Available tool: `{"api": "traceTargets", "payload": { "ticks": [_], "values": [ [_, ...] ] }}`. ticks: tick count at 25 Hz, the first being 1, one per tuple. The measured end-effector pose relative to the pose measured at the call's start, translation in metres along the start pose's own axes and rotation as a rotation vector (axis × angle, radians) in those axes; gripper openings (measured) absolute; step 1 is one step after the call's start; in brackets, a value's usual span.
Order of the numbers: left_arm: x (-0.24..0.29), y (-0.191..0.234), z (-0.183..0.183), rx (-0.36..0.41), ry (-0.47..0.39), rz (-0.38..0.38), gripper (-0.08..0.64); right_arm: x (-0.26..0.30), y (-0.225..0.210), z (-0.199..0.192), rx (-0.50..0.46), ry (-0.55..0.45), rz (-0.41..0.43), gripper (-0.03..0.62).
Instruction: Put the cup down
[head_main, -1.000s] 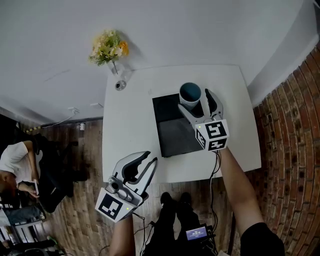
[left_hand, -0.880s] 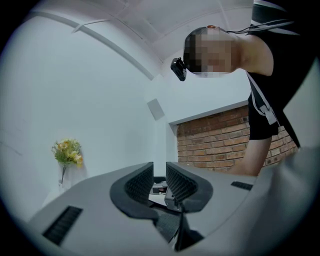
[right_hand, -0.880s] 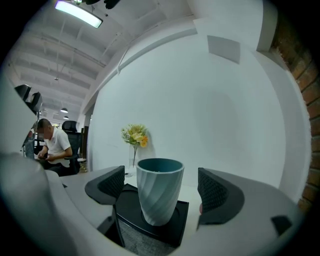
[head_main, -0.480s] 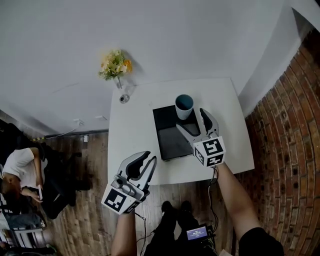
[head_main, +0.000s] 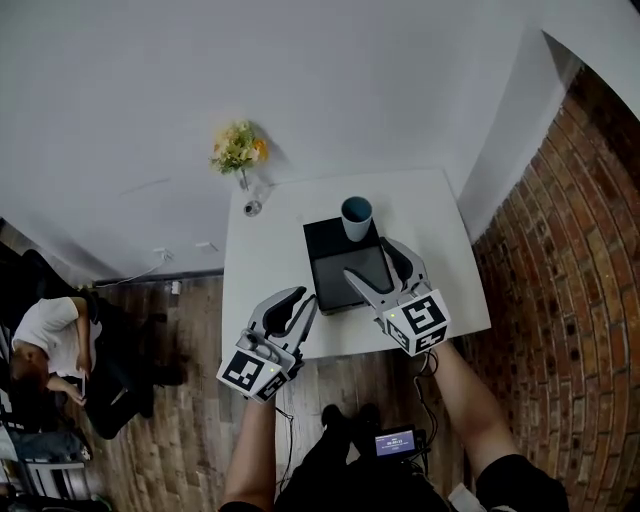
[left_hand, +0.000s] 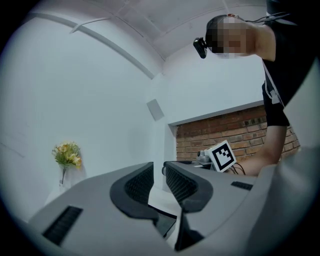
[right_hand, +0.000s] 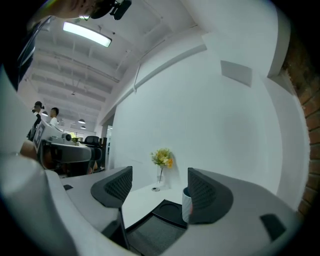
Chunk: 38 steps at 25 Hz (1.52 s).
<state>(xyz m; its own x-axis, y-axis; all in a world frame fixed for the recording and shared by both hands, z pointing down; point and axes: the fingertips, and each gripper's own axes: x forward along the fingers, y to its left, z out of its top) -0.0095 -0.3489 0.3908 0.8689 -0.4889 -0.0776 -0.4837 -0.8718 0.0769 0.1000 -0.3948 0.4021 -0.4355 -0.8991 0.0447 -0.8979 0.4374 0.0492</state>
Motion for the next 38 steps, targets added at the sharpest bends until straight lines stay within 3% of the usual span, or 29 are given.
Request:
{"api": "traceTargets", "payload": {
  "ticks": [8,14,19,38],
  "values": [
    [-0.007,-0.034,0.017,0.023,0.015,-0.049,0.083,-0.052,0.033,0.038,-0.001,-0.043,0.042,0.253],
    [-0.009,-0.057,0.032,0.042,-0.009,-0.086,0.083,-0.082,0.037,0.047,0.071,-0.055,-0.001,0.128],
    [-0.012,-0.072,0.039,0.045,-0.026,-0.117,0.083,-0.096,0.045,0.049,0.060,-0.050,-0.027,0.039],
    [-0.009,-0.083,0.041,0.058,-0.022,-0.143,0.083,-0.103,0.050,0.051,0.132,-0.054,0.002,0.011]
  ]
}}
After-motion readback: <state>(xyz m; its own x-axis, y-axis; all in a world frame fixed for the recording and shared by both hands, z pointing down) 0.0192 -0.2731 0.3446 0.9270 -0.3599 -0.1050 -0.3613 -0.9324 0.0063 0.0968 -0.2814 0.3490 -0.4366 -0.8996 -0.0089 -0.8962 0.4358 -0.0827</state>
